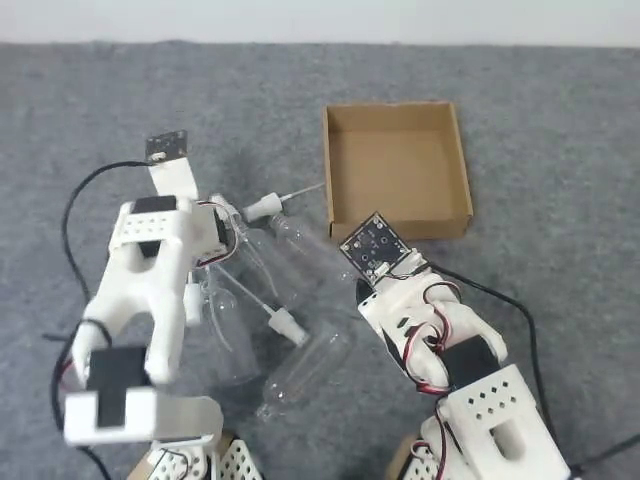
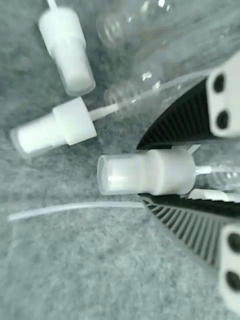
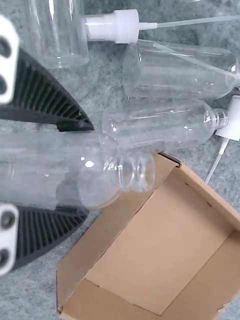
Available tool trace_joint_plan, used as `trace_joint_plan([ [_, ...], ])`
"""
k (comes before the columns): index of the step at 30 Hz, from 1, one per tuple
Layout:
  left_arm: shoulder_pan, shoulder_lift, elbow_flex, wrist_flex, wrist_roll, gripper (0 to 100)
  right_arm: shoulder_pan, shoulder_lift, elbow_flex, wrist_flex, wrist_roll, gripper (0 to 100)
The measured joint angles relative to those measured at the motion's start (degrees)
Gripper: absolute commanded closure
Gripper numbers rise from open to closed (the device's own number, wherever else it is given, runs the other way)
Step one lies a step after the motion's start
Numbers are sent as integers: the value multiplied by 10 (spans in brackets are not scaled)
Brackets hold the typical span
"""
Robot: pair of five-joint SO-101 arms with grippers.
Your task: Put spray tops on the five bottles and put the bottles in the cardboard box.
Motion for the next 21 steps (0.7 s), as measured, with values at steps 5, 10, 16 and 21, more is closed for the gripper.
trace_joint_plan([
  [5, 0, -101, 67, -41, 0, 990, 0, 0, 0, 0, 0, 883],
  [10, 0, -190, 120, -71, 0, 990, 0, 0, 0, 0, 0, 883],
  [16, -1, -280, 174, -100, 0, 990, 0, 0, 0, 0, 0, 883],
  [21, 0, -345, 208, -113, -3, 990, 0, 0, 0, 0, 0, 883],
])
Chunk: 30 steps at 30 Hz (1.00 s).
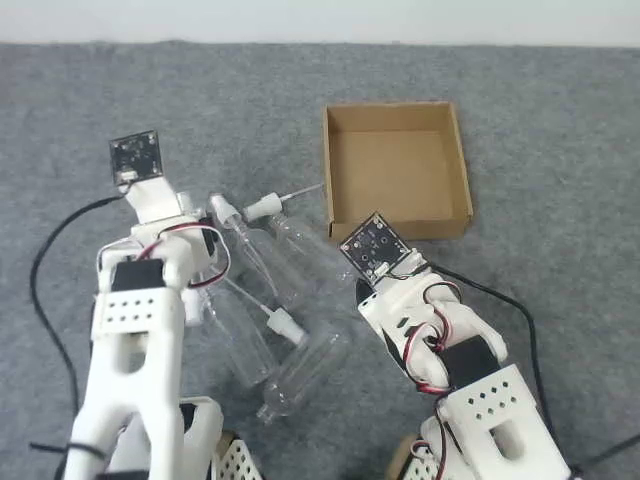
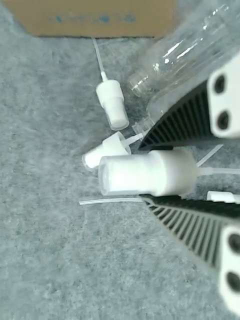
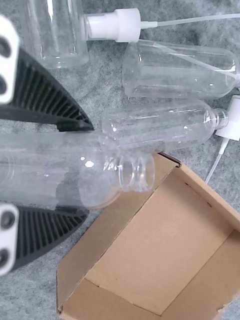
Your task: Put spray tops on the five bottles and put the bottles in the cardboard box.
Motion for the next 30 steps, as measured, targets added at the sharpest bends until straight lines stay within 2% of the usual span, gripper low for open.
trace_joint_plan([
  [30, 0, -331, 11, -1, -1, 990, 0, 0, 0, 0, 0, 883],
])
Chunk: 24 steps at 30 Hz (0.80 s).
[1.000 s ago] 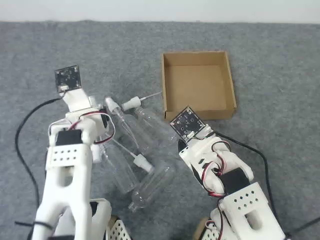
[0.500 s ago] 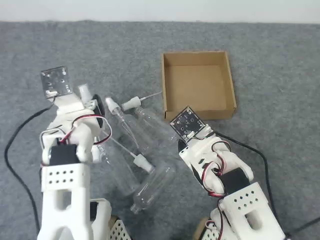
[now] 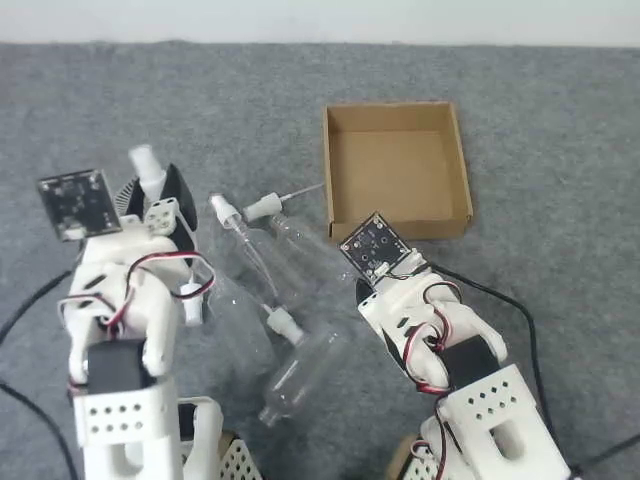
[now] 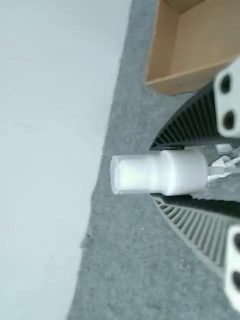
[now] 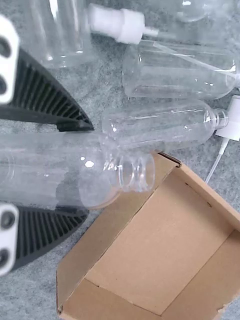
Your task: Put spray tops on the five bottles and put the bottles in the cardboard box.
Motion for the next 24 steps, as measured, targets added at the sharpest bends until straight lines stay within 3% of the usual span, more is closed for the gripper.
trace_joint_plan([
  [24, -3, -201, 29, -11, 17, 989, 0, 0, 0, 0, 11, 883],
])
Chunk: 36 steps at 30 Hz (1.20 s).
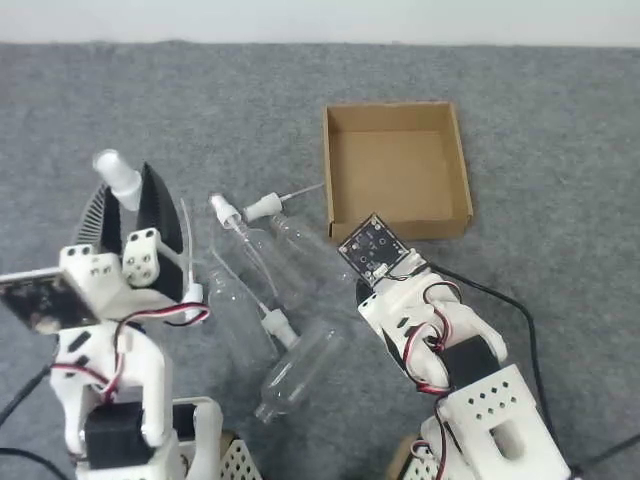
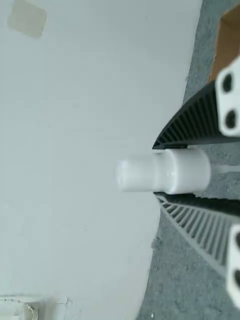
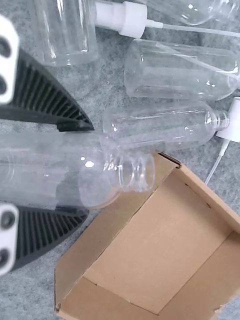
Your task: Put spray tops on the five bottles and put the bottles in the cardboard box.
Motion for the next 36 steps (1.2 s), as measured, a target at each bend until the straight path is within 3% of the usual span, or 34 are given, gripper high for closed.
trace_joint_plan([
  [8, 0, -134, 62, 25, 16, 989, 13, 0, 0, -7, 2, 884],
  [18, 2, -134, 79, 30, 22, 988, 11, 0, 0, -7, 2, 884],
  [31, 1, -134, 91, 30, 98, 989, 11, -20, 0, -7, 0, 884],
  [36, 0, -134, 91, 30, 120, 990, 11, -93, 27, -7, -61, 884],
])
